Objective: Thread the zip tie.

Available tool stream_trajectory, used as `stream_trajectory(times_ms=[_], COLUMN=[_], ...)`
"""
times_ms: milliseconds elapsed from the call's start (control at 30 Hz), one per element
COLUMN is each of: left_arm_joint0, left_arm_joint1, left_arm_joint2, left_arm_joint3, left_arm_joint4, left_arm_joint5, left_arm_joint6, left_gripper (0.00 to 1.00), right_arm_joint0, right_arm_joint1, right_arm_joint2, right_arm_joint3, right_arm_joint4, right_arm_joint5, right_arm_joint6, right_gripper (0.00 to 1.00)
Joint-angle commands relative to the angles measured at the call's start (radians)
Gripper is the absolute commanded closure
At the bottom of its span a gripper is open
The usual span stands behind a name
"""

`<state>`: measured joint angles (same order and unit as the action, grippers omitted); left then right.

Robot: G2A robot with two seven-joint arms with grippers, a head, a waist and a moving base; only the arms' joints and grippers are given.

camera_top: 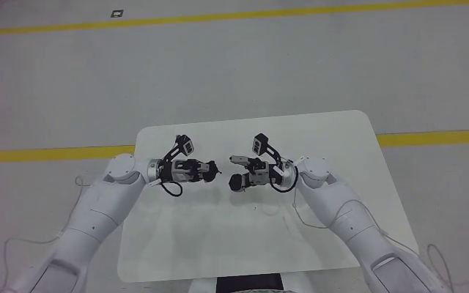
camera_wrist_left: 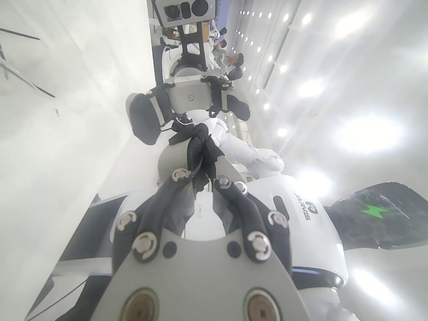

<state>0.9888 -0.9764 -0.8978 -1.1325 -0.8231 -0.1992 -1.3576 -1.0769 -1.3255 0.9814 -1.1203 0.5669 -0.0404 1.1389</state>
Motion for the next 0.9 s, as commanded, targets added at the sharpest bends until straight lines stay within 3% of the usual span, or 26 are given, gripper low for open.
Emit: stream_trajectory(times_ms=[0,367,467,600,867], left_arm_joint0=[0.0,0.002,0.017,0.039,0.113], left_arm_joint1=[0.0,-0.001,0.003,0.013,0.023], left_arm_joint2=[0.002,0.002,-0.011,-0.047,-0.189], left_arm_joint3=[0.0,-0.004,-0.027,-0.038,-0.128], left_arm_joint4=[-0.003,0.003,0.044,0.071,0.122], left_arm_joint5=[0.006,0.003,-0.052,-0.135,-0.141], left_arm_joint6=[-0.013,0.006,0.069,0.104,0.092], left_gripper=[1.0,1.0,1.0,1.0,1.0], right_arm_joint0=[0.0,0.0,0.0,0.0,0.0], right_arm_joint1=[0.0,0.0,0.0,0.0,0.0], right_arm_joint2=[0.001,0.001,0.001,0.001,0.001], right_arm_joint3=[0.0,0.0,0.0,0.0,0.0], right_arm_joint4=[-0.002,-0.002,-0.002,-0.002,-0.002], right_arm_joint5=[0.0,0.0,0.0,0.0,0.0], right_arm_joint6=[-0.002,-0.002,-0.002,-0.002,-0.002], right_gripper=[0.0,0.0,0.0,0.0,0.0])
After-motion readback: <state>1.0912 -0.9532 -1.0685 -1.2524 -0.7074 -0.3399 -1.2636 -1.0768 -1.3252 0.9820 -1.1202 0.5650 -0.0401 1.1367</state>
